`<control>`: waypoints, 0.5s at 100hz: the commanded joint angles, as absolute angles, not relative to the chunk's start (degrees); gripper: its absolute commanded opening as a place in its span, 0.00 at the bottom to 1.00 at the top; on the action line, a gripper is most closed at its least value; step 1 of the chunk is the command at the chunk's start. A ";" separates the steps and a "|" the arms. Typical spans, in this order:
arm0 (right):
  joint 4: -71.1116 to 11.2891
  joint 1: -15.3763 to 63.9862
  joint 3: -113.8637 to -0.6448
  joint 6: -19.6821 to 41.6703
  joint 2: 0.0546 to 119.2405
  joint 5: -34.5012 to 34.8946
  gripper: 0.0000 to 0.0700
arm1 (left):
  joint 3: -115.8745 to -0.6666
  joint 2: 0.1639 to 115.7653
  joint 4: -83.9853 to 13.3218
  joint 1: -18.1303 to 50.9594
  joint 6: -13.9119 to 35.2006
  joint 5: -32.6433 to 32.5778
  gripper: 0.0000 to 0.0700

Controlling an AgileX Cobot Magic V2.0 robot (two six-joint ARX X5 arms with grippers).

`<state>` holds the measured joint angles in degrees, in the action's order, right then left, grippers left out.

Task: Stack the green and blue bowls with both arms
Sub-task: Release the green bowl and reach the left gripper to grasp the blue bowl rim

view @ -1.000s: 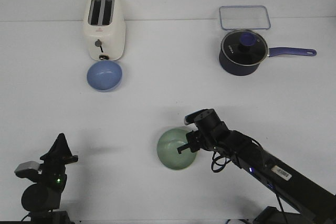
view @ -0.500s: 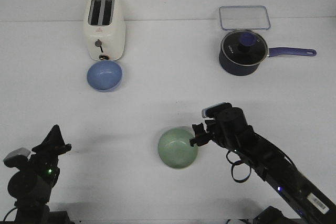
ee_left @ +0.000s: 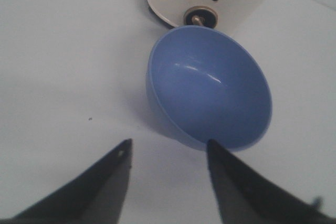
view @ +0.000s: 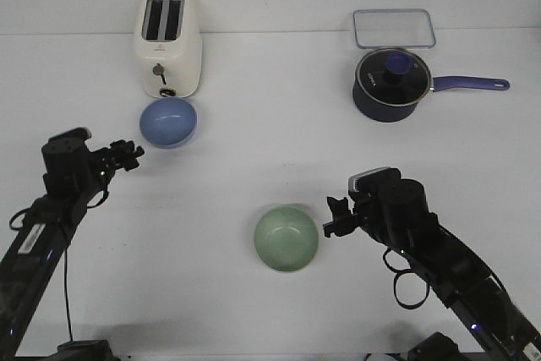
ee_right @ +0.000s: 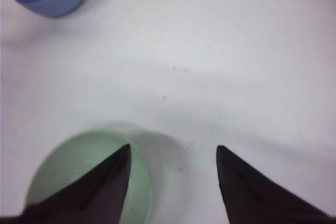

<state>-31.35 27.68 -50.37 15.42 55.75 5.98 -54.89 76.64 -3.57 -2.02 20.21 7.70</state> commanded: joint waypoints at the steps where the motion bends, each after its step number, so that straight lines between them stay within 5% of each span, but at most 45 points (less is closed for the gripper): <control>1: -31.22 27.90 -51.09 14.70 56.31 6.00 0.48 | -58.85 82.48 -3.31 -2.13 18.98 8.01 0.61; 50: -32.21 27.88 -51.09 14.00 56.29 5.93 0.48 | -77.52 108.51 -6.37 -2.13 20.60 10.66 0.60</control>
